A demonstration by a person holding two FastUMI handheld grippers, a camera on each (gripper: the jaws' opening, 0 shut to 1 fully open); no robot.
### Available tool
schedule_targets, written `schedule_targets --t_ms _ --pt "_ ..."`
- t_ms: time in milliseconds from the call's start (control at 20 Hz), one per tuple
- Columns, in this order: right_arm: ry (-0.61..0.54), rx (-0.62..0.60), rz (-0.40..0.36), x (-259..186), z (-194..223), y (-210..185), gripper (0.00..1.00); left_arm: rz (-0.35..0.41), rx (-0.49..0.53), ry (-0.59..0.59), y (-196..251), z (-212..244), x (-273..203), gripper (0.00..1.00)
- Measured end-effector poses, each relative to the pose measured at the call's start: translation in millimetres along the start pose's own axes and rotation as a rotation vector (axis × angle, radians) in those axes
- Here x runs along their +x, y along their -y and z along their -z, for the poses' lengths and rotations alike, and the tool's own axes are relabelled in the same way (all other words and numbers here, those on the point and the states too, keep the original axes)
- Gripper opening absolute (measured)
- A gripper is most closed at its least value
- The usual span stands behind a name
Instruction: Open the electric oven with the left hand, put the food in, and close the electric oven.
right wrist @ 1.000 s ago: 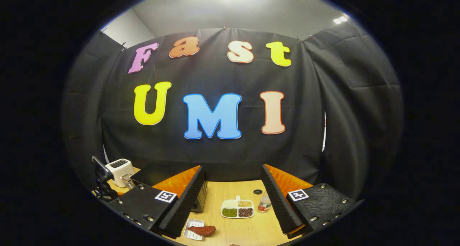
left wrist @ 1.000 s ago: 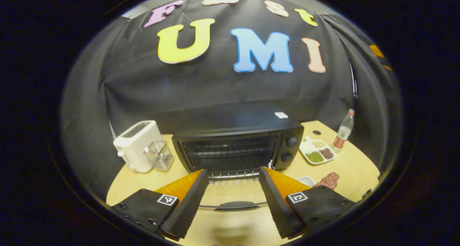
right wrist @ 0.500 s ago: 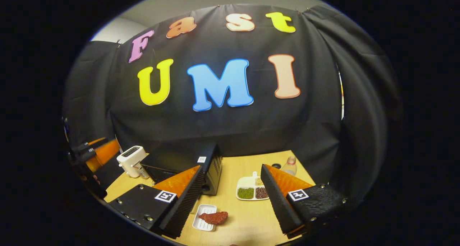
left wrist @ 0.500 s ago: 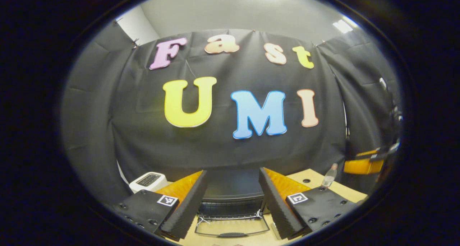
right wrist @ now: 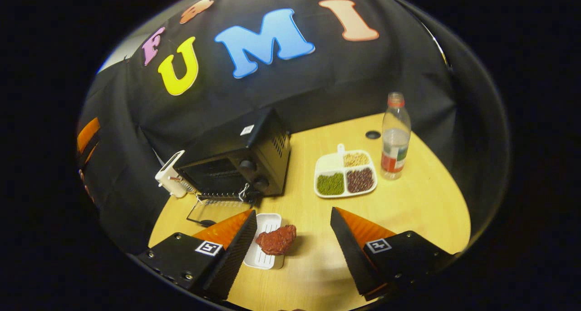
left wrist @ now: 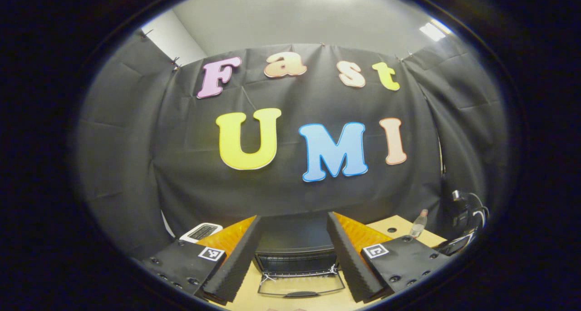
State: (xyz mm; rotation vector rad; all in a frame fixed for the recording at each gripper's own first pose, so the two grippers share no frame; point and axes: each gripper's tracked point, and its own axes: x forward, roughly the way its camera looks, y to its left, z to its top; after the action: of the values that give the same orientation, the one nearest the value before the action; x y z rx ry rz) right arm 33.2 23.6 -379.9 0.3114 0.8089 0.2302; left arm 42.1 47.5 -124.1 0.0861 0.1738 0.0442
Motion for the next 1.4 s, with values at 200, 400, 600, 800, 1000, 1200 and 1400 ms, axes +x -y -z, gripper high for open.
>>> schedule_targets --t_ms 200,400,600,800,1000,1200,1400 --pt "-0.114 0.155 -0.078 29 45 -5 0.99 -0.058 0.008 0.003 -16 -6 -13 0.94" --pt "-0.177 0.363 -0.194 49 63 -17 0.99 -0.119 0.004 -0.011 -32 -4 -26 0.91" --pt "-0.205 0.457 -0.260 63 77 -25 0.80 -0.151 -0.012 -0.044 -40 9 -38 0.99" --pt "-0.179 0.464 -0.259 68 75 -26 0.18 -0.141 0.007 -0.044 -36 6 -41 0.99" --pt "-0.187 0.513 -0.291 79 71 -36 0.09 -0.132 0.033 -0.033 -33 -1 -41 0.99" --pt "-0.159 0.502 -0.331 57 57 -41 0.09 -0.128 -0.004 -0.026 -33 -4 -41 0.99" --pt "-0.092 0.513 -0.397 26 24 -61 0.09 -0.100 -0.038 -0.009 -27 -9 -40 0.99"
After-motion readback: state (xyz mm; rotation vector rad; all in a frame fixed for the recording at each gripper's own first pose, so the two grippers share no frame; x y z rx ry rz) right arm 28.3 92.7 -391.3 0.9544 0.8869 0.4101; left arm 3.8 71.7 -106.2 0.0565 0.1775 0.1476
